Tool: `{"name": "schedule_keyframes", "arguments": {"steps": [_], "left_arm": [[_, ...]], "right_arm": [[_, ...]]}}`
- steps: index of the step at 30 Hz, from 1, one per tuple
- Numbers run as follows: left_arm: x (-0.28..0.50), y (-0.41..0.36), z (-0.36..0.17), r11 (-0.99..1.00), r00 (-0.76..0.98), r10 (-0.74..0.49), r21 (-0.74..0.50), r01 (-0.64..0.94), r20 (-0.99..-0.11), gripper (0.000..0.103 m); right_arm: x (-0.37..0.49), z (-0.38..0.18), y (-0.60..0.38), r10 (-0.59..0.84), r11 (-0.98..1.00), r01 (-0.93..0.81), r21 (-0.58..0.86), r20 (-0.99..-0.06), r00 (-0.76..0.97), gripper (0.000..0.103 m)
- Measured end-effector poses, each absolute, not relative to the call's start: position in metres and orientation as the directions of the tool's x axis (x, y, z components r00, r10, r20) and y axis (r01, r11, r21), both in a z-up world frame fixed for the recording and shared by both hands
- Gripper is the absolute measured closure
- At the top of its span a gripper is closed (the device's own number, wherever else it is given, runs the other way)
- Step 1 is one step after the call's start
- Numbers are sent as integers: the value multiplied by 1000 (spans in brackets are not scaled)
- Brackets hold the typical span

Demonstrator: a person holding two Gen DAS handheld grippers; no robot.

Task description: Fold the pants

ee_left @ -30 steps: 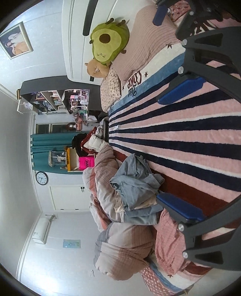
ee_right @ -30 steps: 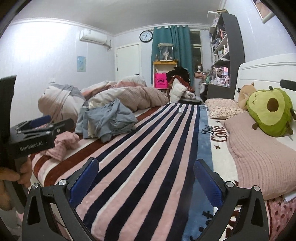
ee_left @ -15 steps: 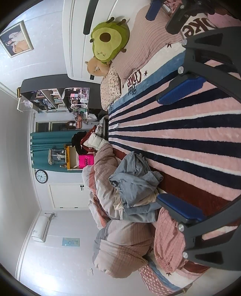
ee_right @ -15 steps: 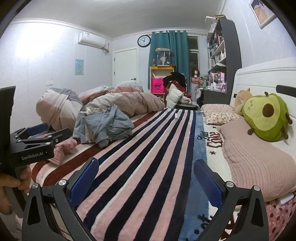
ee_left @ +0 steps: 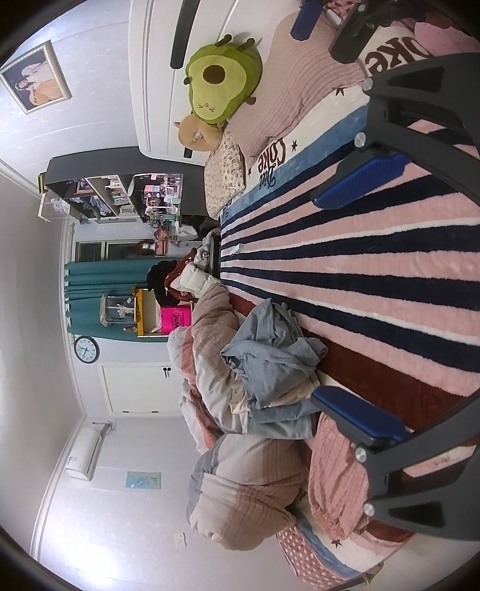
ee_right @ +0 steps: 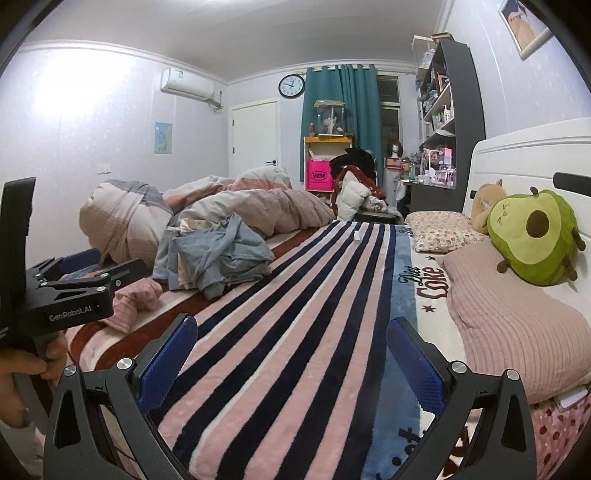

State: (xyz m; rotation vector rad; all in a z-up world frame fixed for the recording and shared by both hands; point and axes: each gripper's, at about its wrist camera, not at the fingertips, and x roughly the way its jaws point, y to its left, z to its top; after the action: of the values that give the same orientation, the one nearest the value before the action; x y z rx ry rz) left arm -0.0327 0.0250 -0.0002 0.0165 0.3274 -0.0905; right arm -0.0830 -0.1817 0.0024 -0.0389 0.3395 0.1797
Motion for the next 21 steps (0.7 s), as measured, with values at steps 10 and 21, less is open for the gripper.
{"name": "schedule_keyframes", "arguments": {"steps": [10, 21], "left_arm": [[-35, 26, 1, 996, 945, -86, 1, 91, -317, 8], [-35, 26, 1, 996, 945, -86, 0, 90, -317, 8]], "right_arm": [[-87, 4, -181, 165, 984, -180, -15, -328, 930, 1], [-90, 7, -181, 155, 985, -171, -20, -330, 931, 1]]}}
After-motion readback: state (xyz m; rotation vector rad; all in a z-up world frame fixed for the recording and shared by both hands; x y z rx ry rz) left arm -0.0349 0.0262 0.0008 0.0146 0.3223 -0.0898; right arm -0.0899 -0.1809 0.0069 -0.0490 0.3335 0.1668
